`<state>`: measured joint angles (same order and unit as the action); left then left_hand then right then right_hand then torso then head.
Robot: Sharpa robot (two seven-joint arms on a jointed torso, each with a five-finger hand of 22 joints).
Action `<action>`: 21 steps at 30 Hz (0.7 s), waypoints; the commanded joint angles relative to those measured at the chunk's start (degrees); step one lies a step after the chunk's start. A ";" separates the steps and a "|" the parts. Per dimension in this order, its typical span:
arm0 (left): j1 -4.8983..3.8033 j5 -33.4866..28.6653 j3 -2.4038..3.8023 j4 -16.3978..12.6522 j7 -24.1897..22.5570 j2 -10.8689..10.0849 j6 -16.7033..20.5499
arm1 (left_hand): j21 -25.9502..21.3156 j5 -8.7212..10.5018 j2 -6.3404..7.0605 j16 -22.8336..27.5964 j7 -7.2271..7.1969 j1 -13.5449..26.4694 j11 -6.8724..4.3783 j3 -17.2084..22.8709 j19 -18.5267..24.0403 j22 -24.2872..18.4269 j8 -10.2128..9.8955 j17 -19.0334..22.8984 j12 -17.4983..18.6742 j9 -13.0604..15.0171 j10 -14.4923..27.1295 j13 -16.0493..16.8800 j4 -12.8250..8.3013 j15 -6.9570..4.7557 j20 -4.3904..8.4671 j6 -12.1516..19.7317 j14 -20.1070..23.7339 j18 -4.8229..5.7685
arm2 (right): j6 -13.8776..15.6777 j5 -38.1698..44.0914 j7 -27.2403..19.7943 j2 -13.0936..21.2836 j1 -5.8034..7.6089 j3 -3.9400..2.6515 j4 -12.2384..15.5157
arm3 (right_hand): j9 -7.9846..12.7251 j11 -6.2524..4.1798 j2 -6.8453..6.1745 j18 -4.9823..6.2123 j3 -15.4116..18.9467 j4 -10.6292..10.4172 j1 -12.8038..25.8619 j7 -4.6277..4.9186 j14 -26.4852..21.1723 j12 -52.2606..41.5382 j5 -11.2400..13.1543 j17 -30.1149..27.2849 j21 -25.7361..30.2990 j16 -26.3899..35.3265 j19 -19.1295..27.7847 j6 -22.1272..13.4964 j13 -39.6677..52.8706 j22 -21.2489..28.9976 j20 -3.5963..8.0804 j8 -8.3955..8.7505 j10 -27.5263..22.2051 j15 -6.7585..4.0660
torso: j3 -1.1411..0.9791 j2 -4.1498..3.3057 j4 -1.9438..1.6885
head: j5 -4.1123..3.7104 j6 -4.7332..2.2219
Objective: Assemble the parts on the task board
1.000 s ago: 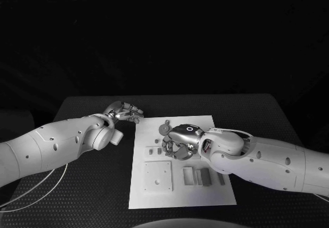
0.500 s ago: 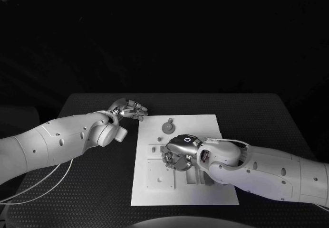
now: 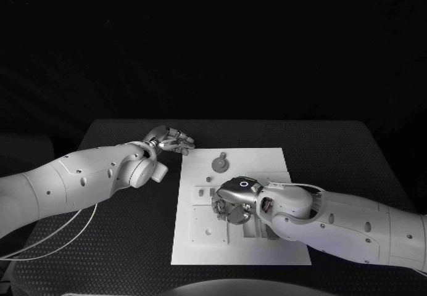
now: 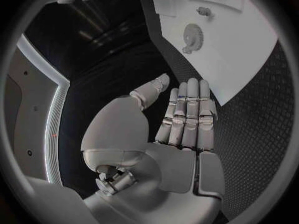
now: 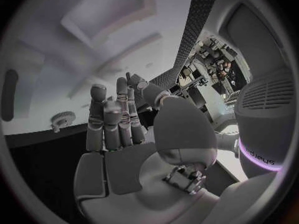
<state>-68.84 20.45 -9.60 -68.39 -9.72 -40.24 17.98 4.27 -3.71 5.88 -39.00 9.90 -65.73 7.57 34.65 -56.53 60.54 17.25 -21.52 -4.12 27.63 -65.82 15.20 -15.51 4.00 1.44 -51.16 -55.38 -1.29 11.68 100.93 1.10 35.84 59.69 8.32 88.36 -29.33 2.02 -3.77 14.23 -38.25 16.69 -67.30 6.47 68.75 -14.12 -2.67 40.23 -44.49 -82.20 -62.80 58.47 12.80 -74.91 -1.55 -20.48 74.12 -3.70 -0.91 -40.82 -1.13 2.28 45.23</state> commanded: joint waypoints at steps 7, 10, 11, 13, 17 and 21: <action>-0.16 -0.38 0.05 -0.35 -0.74 -0.10 -0.12 | -0.24 -0.03 0.14 0.38 -0.09 0.43 -0.20 -0.35 -0.25 -0.10 0.35 -0.11 -0.13 -0.11 -0.23 0.02 0.12 0.16 0.06 0.48 -0.42 -0.33 | -1.54 1.99 -0.41 -0.59 -0.52 0.18 -0.55 | -0.13 0.18 0.57 0.77 -0.22 0.05 0.11 -0.10 0.10 0.38 -0.23 0.08 0.24 0.34 -0.10 0.30 -0.06 -0.84 0.40 -0.24 0.40 -0.37 | -0.07 0.00 0.01 | 0.10 0.32; -0.17 -0.38 0.05 -0.43 -0.73 -0.16 -0.06 | -0.25 -0.04 0.14 0.40 -0.09 0.43 -0.20 -0.35 -0.25 -0.10 0.35 -0.14 -0.13 -0.11 -0.24 0.02 0.12 0.16 0.06 0.49 -0.42 -0.34 | -1.52 2.36 -0.37 -0.71 -0.73 0.23 -1.00 | -0.15 0.17 0.57 0.77 -0.22 0.06 0.10 -0.10 0.10 0.39 -0.23 0.09 0.24 0.34 -0.11 0.30 -0.05 -0.84 0.40 -0.24 0.41 -0.37 | -0.06 0.00 0.01 | 0.15 0.38; -0.17 -0.38 0.05 -0.45 -0.72 -0.18 -0.08 | -0.25 -0.04 0.14 0.40 -0.09 0.43 -0.20 -0.35 -0.25 -0.10 0.35 -0.14 -0.13 -0.11 -0.24 0.02 0.12 0.16 0.06 0.49 -0.42 -0.34 | -1.52 2.36 -0.37 -0.72 -0.75 0.23 -1.00 | -0.15 0.17 0.57 0.77 -0.22 0.06 0.10 -0.10 0.10 0.39 -0.23 0.09 0.24 0.34 -0.11 0.30 -0.05 -0.84 0.40 -0.24 0.41 -0.37 | -0.06 0.00 0.01 | 0.15 0.38; -0.18 -0.38 0.05 -0.48 -0.63 -0.23 -0.09 | -0.25 -0.03 0.16 0.43 -0.09 0.44 -0.20 -0.36 -0.25 -0.11 0.35 -0.17 -0.13 -0.12 -0.23 0.02 0.12 0.17 0.06 0.50 -0.43 -0.33 | -1.53 2.81 -0.34 -0.79 -0.81 0.24 -1.01 | -0.16 0.17 0.57 0.77 -0.21 0.06 0.09 -0.10 0.10 0.40 -0.23 0.10 0.24 0.35 -0.11 0.30 -0.05 -0.85 0.41 -0.24 0.42 -0.37 | -0.07 -0.01 0.06 | 0.01 0.50; -0.19 -0.39 0.05 -0.49 -0.27 -0.23 -0.61 | -0.26 -0.03 0.18 0.46 -0.07 0.46 -0.20 -0.38 -0.25 -0.12 0.34 -0.21 -0.12 -0.13 -0.23 0.01 0.13 0.17 0.06 0.53 -0.43 -0.33 | -1.55 3.73 -0.07 -0.79 -0.82 0.24 -1.18 | -0.17 0.17 0.57 0.77 -0.21 0.05 0.09 -0.10 0.10 0.42 -0.23 0.11 0.25 0.35 -0.11 0.30 -0.05 -0.85 0.41 -0.24 0.44 -0.37 | -0.10 0.01 0.08 | 0.02 0.60; -0.19 -0.41 0.05 -0.55 -0.23 -0.24 -0.77 | -0.28 -0.03 0.19 0.59 -0.02 0.55 -0.17 -0.42 -0.24 -0.17 0.29 -0.35 -0.07 -0.17 -0.16 -0.01 0.21 0.18 0.05 0.65 -0.42 -0.32 | -1.45 4.84 0.38 -1.06 -0.82 0.24 -1.44 | -0.18 0.17 0.55 0.77 -0.20 0.05 0.09 -0.09 0.10 0.44 -0.23 0.12 0.26 0.35 -0.12 0.29 -0.05 -0.86 0.41 -0.24 0.44 -0.37 | -0.11 -0.04 0.04 | -0.10 0.87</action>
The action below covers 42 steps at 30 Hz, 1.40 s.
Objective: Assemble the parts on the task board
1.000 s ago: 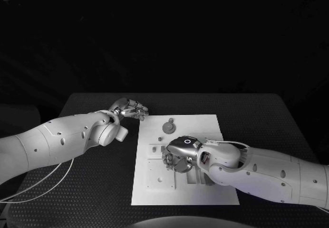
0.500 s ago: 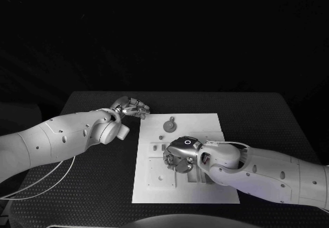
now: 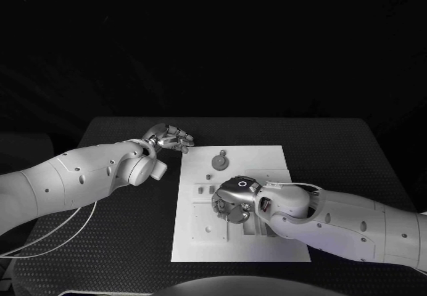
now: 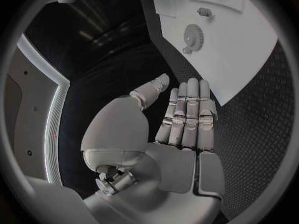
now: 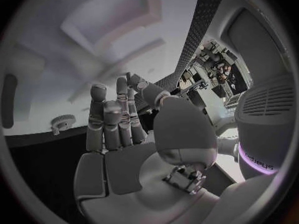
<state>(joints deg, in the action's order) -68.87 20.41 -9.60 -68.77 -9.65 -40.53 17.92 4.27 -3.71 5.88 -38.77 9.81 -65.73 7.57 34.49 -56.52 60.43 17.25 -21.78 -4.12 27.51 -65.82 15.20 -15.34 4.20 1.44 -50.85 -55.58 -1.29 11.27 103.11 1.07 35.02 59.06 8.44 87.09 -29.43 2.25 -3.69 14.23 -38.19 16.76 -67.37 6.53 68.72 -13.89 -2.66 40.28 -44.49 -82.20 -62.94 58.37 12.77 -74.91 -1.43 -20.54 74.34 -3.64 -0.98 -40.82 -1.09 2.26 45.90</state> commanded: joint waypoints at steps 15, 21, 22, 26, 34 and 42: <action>-0.16 -0.38 0.04 0.16 0.08 0.02 -0.97 | -0.33 -0.03 0.14 0.67 0.14 0.73 -0.11 -0.32 -0.17 -0.16 0.26 -0.42 0.01 -0.12 -0.02 -0.05 0.26 0.01 0.02 0.50 -0.18 -0.30 | -0.10 2.92 0.78 0.00 -0.22 0.12 0.34 | -0.16 -0.08 0.45 0.77 -0.24 -0.02 0.16 -0.18 0.17 0.26 -0.24 0.13 0.26 0.35 -0.04 0.44 -0.01 -0.89 0.30 -0.21 0.34 -0.45 | -0.04 0.01 -0.01 | -0.09 0.04; -0.16 -0.38 0.04 0.05 0.03 0.18 -0.97 | -0.34 -0.04 0.14 0.72 0.14 0.70 -0.10 -0.31 -0.16 -0.18 0.26 -0.48 0.01 -0.13 0.00 -0.06 0.26 0.01 0.03 0.52 -0.18 -0.31 | -1.83 2.55 0.47 -0.47 -0.22 0.17 0.11 | -0.18 -0.08 0.42 0.77 -0.23 -0.01 0.15 -0.18 0.18 0.28 -0.24 0.15 0.27 0.35 -0.06 0.45 0.00 -0.90 0.31 -0.22 0.36 -0.46 | 0.00 -0.01 0.01 | 0.10 0.24; -0.16 -0.38 0.04 0.03 0.03 0.19 -0.97 | -0.34 -0.03 0.14 0.73 0.14 0.70 -0.10 -0.31 -0.16 -0.18 0.26 -0.49 0.01 -0.13 0.00 -0.06 0.27 0.01 0.02 0.52 -0.18 -0.31 | -1.90 2.42 0.44 -0.53 -0.23 0.23 0.05 | -0.19 -0.08 0.42 0.77 -0.23 -0.02 0.15 -0.18 0.19 0.29 -0.24 0.15 0.27 0.35 -0.06 0.45 0.00 -0.90 0.31 -0.22 0.37 -0.46 | 0.01 0.00 0.00 | 0.18 0.37; -0.16 -0.38 0.04 -0.03 0.03 0.21 -1.02 | -0.33 -0.03 0.14 0.75 0.14 0.70 -0.10 -0.31 -0.16 -0.19 0.27 -0.53 0.01 -0.14 0.01 -0.06 0.27 0.01 0.02 0.53 -0.18 -0.31 | -1.98 2.23 0.38 -0.69 -0.56 0.40 -0.07 | -0.20 -0.09 0.41 0.77 -0.22 -0.02 0.16 -0.18 0.19 0.30 -0.24 0.16 0.27 0.35 -0.07 0.44 0.00 -0.90 0.31 -0.22 0.38 -0.46 | 0.04 0.00 0.00 | -0.09 0.28; -0.16 -0.38 0.04 -0.02 0.06 0.14 -0.93 | -0.34 -0.03 0.20 0.86 0.18 0.70 -0.07 -0.34 -0.15 -0.22 0.23 -0.66 0.04 -0.18 0.07 -0.08 0.28 0.02 0.02 0.64 -0.19 -0.31 | -2.42 2.14 0.47 -0.69 -0.94 0.54 -0.42 | -0.23 -0.09 0.42 0.77 -0.21 -0.03 0.18 -0.18 0.21 0.33 -0.24 0.19 0.28 0.35 -0.10 0.45 0.00 -0.91 0.32 -0.23 0.41 -0.46 | 0.05 0.03 -0.01 | 0.19 0.49; -0.16 -0.38 0.04 0.05 0.45 0.09 -1.53 | -0.35 -0.04 0.23 1.06 0.23 0.61 -0.03 -0.32 -0.10 -0.27 0.20 -0.82 0.08 -0.22 0.17 -0.11 0.24 0.06 0.00 0.76 -0.10 -0.30 | -1.36 1.37 0.52 -0.57 -0.94 0.55 -0.64 | -0.26 -0.09 0.33 0.77 -0.15 -0.03 0.23 -0.18 0.22 0.38 -0.24 0.22 0.30 0.36 -0.13 0.43 0.01 -0.92 0.32 -0.22 0.45 -0.47 | 0.04 0.00 0.01 | 0.06 0.24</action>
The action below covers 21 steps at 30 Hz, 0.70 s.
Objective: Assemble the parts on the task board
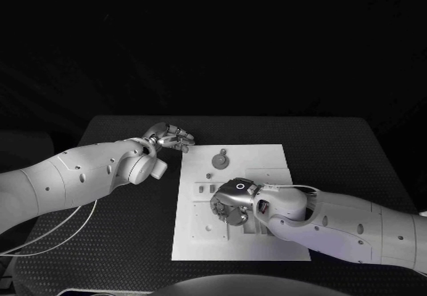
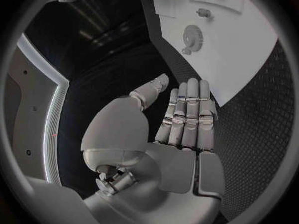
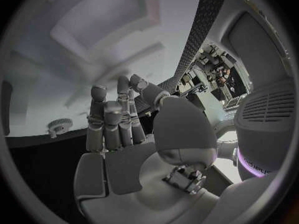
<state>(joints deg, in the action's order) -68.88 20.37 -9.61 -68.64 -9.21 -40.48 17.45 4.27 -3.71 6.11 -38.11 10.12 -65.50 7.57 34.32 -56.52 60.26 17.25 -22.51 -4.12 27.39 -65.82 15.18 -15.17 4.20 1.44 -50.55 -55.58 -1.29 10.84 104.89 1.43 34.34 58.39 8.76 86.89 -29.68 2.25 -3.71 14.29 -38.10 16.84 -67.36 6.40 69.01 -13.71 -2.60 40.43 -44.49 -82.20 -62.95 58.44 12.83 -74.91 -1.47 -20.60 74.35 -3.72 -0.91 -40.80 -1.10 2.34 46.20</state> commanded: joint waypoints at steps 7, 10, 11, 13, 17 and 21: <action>-0.15 -0.34 0.05 -0.13 -0.11 -0.01 -0.93 | -0.38 -0.02 0.06 0.67 0.00 0.40 0.04 -0.19 0.01 -0.18 0.15 -0.28 0.12 -0.16 0.32 -0.14 0.09 0.15 -0.07 0.63 0.07 -0.28 | 0.42 -2.04 -0.30 0.28 -0.26 0.24 -0.62 | 0.47 1.47 -2.22 0.71 0.39 -0.48 2.16 1.59 -0.23 2.84 -0.27 0.43 0.82 0.62 -0.29 -3.81 -1.01 -0.88 0.12 2.15 -2.83 1.12 | -0.04 0.01 0.05 | -0.04 -0.35; -0.15 -0.34 0.05 -0.15 -0.15 -0.02 -0.92 | -0.39 -0.02 0.06 0.71 0.01 0.40 0.04 -0.19 0.02 -0.19 0.14 -0.31 0.12 -0.17 0.34 -0.14 0.09 0.16 -0.08 0.66 0.08 -0.28 | 0.82 -2.26 -0.40 0.46 -0.25 0.24 -0.64 | 0.78 1.94 -3.60 0.71 0.47 -0.53 2.53 2.36 -0.46 3.58 -0.28 0.61 1.01 0.68 -0.29 -5.52 -1.32 -0.91 0.06 3.10 -3.61 1.56 | -0.04 0.00 0.03 | -0.13 -0.43; -0.15 -0.34 0.05 -0.15 -0.15 -0.03 -0.92 | -0.39 -0.02 0.07 0.73 0.02 0.41 0.05 -0.20 0.03 -0.20 0.14 -0.33 0.12 -0.17 0.34 -0.14 0.10 0.16 -0.08 0.67 0.08 -0.28 | 1.03 -2.29 -0.42 0.55 -0.25 0.24 -0.64 | 0.90 2.07 -4.17 0.71 0.61 -0.59 2.80 2.59 -0.56 3.81 -0.28 0.66 1.04 0.72 -0.30 -6.04 -1.42 -0.93 0.03 3.39 -3.87 1.69 | -0.04 0.00 0.03 | -0.13 -0.43; -0.15 -0.34 0.05 -0.12 -0.18 -0.04 -0.89 | -0.39 -0.01 0.07 0.75 0.03 0.41 0.05 -0.20 0.04 -0.20 0.13 -0.35 0.12 -0.18 0.35 -0.14 0.10 0.17 -0.09 0.69 0.09 -0.28 | 1.37 -2.29 -0.38 0.83 -0.25 0.24 -0.57 | 1.16 2.51 -5.20 0.71 0.88 -0.70 3.25 3.03 -0.70 4.56 -0.27 0.75 1.06 0.78 -0.40 -7.02 -1.76 -1.00 0.04 3.94 -4.91 2.11 | -0.05 0.00 0.04 | -0.20 -0.56; -0.15 -0.34 0.05 -0.10 -0.19 -0.09 -0.87 | -0.39 -0.01 0.09 0.78 0.04 0.43 0.06 -0.22 0.04 -0.21 0.12 -0.39 0.12 -0.18 0.36 -0.15 0.11 0.18 -0.09 0.72 0.09 -0.28 | 1.98 -2.29 -0.34 1.33 -0.23 0.24 -0.38 | 1.33 3.31 -6.26 0.71 1.02 -0.81 3.54 3.34 -0.91 5.80 -0.26 0.88 1.11 0.83 -0.45 -7.61 -2.38 -1.07 0.07 4.22 -6.71 2.87 | -0.05 0.00 0.02 | -0.36 -0.68; -0.15 -0.34 0.05 -0.09 -0.24 -0.17 -0.91 | -0.38 0.02 0.13 0.85 0.10 0.44 0.07 -0.25 0.06 -0.24 0.06 -0.50 0.12 -0.23 0.40 -0.16 0.12 0.19 -0.11 0.87 0.08 -0.30 | 2.86 -2.30 -0.20 1.86 -0.20 0.24 0.10 | 1.39 3.55 -6.61 0.71 0.98 -0.84 3.53 3.41 -1.04 6.10 -0.28 0.95 1.13 0.85 -0.44 -7.77 -2.57 -1.11 0.07 4.28 -7.08 3.12 | -0.07 0.00 0.02 | -0.40 -0.76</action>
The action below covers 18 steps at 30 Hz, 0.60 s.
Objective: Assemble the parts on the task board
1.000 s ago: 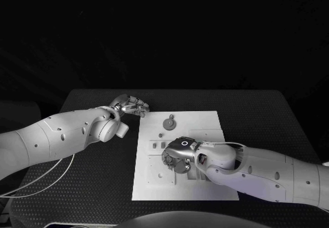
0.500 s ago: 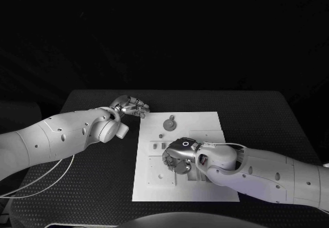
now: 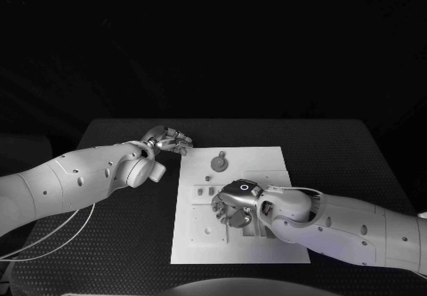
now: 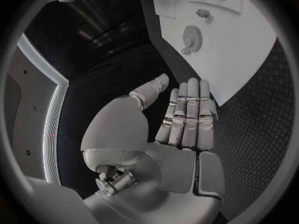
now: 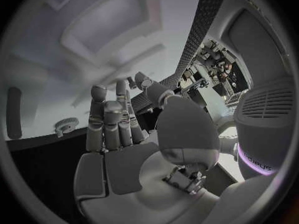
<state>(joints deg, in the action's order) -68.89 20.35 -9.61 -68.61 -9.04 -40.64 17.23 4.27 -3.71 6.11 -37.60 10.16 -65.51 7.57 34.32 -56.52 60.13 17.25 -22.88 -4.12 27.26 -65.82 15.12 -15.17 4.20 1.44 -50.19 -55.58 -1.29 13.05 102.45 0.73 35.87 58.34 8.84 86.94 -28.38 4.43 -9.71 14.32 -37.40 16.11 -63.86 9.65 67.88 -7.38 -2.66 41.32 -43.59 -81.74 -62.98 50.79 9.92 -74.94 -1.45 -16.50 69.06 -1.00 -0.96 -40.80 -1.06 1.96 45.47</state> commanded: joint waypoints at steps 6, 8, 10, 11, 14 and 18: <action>-0.15 -0.33 0.04 -0.04 -0.64 -0.10 -0.52 | -0.37 0.02 0.10 0.41 0.08 0.41 0.07 -0.24 0.05 -0.12 0.05 -0.22 0.11 -0.11 0.41 -0.10 0.12 0.19 -0.11 0.57 0.07 -0.32 | 2.31 0.14 0.54 2.02 0.62 0.11 1.41 | 0.09 1.41 -0.53 0.68 0.19 -0.14 -0.07 0.14 0.10 -0.19 -0.23 0.09 0.21 0.36 -0.46 -0.09 0.30 -1.09 0.07 0.15 -1.78 0.46 | -0.05 0.02 -0.01 | -0.15 -0.51; -0.15 -0.36 0.04 0.02 -0.82 -0.10 -0.45 | -0.36 0.02 0.08 0.43 0.07 0.38 0.07 -0.24 0.05 -0.13 0.07 -0.26 0.10 -0.11 0.41 -0.10 0.13 0.19 -0.11 0.54 0.06 -0.32 | 2.95 -0.11 0.51 2.76 1.00 0.08 1.92 | 0.09 1.42 -0.48 0.68 0.13 -0.15 -0.14 0.11 0.14 -0.20 -0.22 0.11 0.18 0.33 -0.51 -0.06 0.29 -1.11 0.09 0.12 -1.74 0.47 | -0.05 0.00 -0.02 | -0.14 -0.68; -0.15 -0.53 0.04 0.06 -1.12 -0.09 -0.18 | -0.35 0.02 0.04 0.47 0.04 0.37 0.06 -0.24 0.04 -0.14 0.14 -0.34 0.08 -0.09 0.39 -0.10 0.14 0.18 -0.11 0.45 0.03 -0.33 | 3.72 -1.09 0.23 3.53 1.53 -0.02 2.37 | 0.08 1.41 -0.42 0.68 0.07 -0.17 -0.22 0.09 0.21 -0.23 -0.23 0.14 0.14 0.29 -0.58 0.00 0.29 -1.12 0.11 0.07 -1.64 0.47 | -0.05 0.04 0.00 | -0.28 -0.67; -0.15 -0.67 0.04 0.03 -1.45 -0.11 0.14 | -0.34 0.02 0.01 0.49 0.02 0.37 0.05 -0.24 0.03 -0.15 0.18 -0.39 0.05 -0.08 0.36 -0.09 0.16 0.18 -0.11 0.39 0.01 -0.34 | 4.34 -2.15 0.02 3.95 1.78 -0.11 2.59 | 0.07 1.39 -0.37 0.68 0.03 -0.20 -0.27 0.06 0.28 -0.29 -0.23 0.16 0.10 0.25 -0.64 0.06 0.30 -1.14 0.13 0.03 -1.51 0.46 | -0.05 0.06 0.01 | -0.32 -0.78; -0.15 -1.58 0.04 0.32 -2.40 0.13 0.99 | -0.23 0.19 -0.09 0.63 -0.19 0.60 -0.25 -0.42 -0.22 -0.18 0.53 -0.89 -0.29 -0.01 -0.31 0.07 0.45 0.08 -0.06 -0.06 -0.32 -0.41 | 5.66 -6.89 -0.70 5.44 2.74 -0.68 3.01 | 0.04 1.23 -0.03 0.68 -0.12 -0.28 -0.43 -0.05 0.45 -0.55 -0.23 0.19 0.03 0.19 -0.79 0.30 0.40 -1.15 0.20 -0.13 -0.97 0.31 | -0.05 0.00 0.06 | -0.26 -1.40; -0.15 -1.60 0.04 0.20 -2.87 0.07 1.13 | -0.15 0.21 -0.21 0.78 -0.45 0.65 -0.51 -0.51 -0.50 -0.21 0.88 -1.38 -0.52 0.06 -0.90 0.20 0.61 -0.06 0.05 -0.58 -0.68 -0.47 | 5.65 -11.45 -1.54 7.59 4.22 -1.60 3.51 | 0.02 1.12 0.04 0.68 -0.09 -0.29 -0.40 -0.09 0.55 -0.69 -0.22 0.21 -0.02 0.19 -0.85 0.43 0.46 -1.17 0.22 -0.22 -0.67 0.20 | 0.00 0.04 0.02 | -0.68 -1.83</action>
<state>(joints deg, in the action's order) -68.89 19.63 -9.61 -68.29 -10.07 -40.67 17.67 4.27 -3.71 5.88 -37.15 9.77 -65.28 7.01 33.90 -56.52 60.01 17.95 -24.24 -4.46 27.28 -66.38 15.29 -14.76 4.19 1.44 -50.61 -56.00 -1.28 17.00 96.61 0.57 43.21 62.35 7.26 90.21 -28.38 5.13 -9.81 14.20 -37.40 16.11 -63.96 9.63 68.09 -7.74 -2.65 41.46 -43.60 -81.74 -63.39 50.82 10.33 -74.93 -1.24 -16.50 68.36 -0.79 -1.01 -40.77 -1.03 1.47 43.87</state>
